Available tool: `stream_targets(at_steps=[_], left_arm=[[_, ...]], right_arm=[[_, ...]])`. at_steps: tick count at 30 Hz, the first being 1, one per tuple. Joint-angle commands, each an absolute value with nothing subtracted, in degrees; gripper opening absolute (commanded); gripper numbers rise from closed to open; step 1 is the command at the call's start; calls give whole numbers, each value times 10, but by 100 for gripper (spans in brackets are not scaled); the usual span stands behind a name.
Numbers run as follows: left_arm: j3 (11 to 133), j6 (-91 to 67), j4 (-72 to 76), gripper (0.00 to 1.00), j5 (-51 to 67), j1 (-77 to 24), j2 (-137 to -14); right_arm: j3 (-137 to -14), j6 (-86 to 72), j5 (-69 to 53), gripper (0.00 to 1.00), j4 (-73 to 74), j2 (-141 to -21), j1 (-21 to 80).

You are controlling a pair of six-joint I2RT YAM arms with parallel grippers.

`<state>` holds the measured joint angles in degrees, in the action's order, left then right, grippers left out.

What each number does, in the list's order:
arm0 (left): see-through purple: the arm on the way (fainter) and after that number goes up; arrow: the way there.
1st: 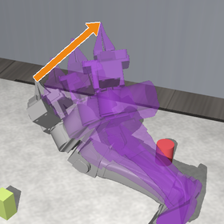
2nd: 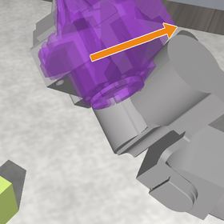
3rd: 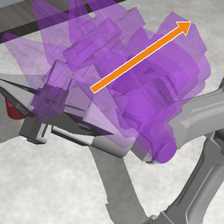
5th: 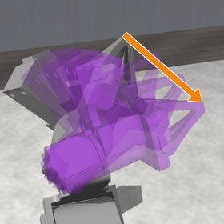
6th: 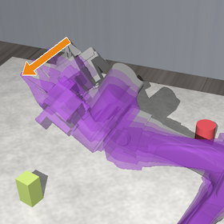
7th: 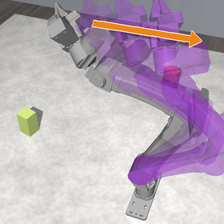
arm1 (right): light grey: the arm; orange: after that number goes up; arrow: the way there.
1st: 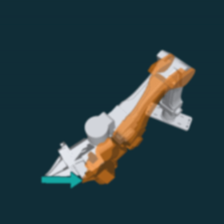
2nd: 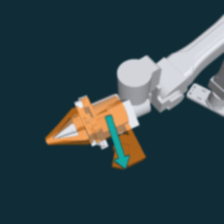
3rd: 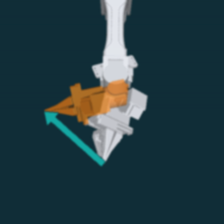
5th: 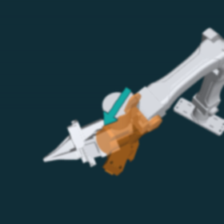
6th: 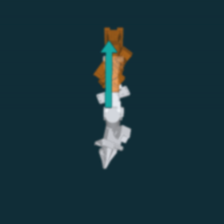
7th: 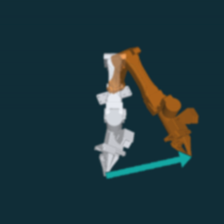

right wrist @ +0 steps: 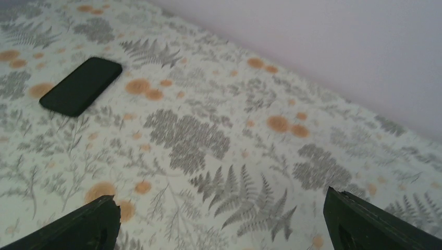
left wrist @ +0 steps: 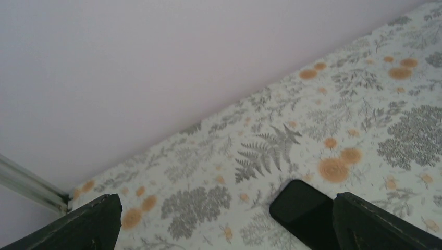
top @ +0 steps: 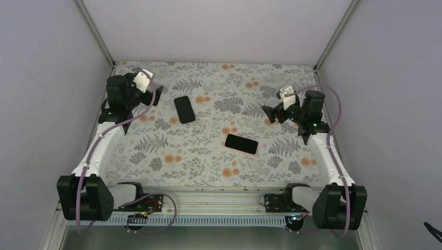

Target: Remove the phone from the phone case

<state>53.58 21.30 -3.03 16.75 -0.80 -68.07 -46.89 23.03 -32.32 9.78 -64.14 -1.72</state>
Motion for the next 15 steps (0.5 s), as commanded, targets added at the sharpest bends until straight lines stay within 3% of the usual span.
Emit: stream_targets(at_steps=[1,5,15], left_arm=[[536,207,-86,100,161,-4,-661],[531,241,-92,100,143,-2,-650],[532,282,-104,100,196,-2,-665]], right_arm=[[-486,288,-341,100,200,-646,-23],[-496,392,-343,100,294,-667,-9],[-480,481,-211,100,459,-681,209]])
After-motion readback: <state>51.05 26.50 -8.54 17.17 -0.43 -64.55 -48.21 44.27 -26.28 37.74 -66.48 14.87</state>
